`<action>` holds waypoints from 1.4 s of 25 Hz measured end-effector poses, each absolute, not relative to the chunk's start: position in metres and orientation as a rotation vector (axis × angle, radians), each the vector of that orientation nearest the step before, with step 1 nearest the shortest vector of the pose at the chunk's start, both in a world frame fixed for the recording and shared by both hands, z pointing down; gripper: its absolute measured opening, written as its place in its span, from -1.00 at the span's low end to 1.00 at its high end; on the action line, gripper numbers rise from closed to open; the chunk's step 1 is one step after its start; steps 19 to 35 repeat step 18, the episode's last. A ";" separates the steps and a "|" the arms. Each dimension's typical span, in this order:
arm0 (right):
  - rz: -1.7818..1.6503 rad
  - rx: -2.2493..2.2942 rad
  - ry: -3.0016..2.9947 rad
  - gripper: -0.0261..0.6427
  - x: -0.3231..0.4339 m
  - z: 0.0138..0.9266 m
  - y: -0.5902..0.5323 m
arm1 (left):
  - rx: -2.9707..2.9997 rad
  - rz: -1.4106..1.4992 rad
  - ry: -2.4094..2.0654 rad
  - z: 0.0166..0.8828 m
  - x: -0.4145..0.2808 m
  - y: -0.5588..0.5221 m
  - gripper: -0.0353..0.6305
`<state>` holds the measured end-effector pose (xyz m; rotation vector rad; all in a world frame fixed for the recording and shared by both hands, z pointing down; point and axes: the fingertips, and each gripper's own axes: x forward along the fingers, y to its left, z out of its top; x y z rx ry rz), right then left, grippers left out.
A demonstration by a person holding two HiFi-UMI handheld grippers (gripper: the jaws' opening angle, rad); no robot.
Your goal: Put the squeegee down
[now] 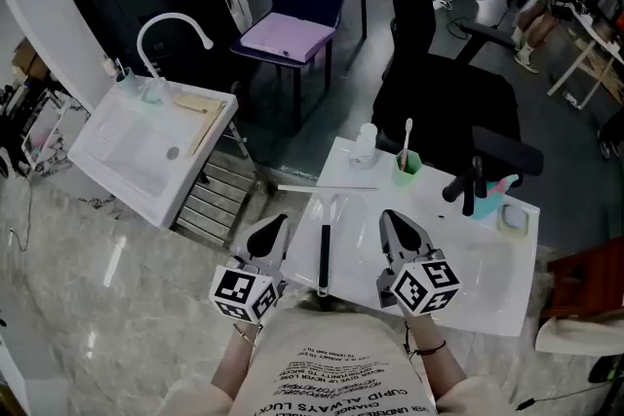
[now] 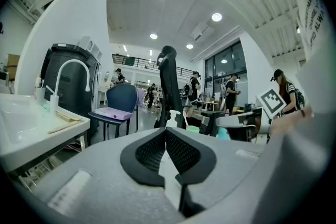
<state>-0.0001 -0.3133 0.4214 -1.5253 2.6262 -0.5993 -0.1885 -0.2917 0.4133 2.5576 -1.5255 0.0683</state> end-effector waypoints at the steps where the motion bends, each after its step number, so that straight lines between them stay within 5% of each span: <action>1: -0.593 -1.526 2.627 -0.91 0.001 0.420 -0.313 | 2.559 0.069 -1.528 0.413 -0.188 -0.291 -0.83; 35: -0.576 -1.526 2.619 -0.91 0.006 0.420 -0.305 | 2.554 0.073 -1.564 0.411 -0.186 -0.280 -0.82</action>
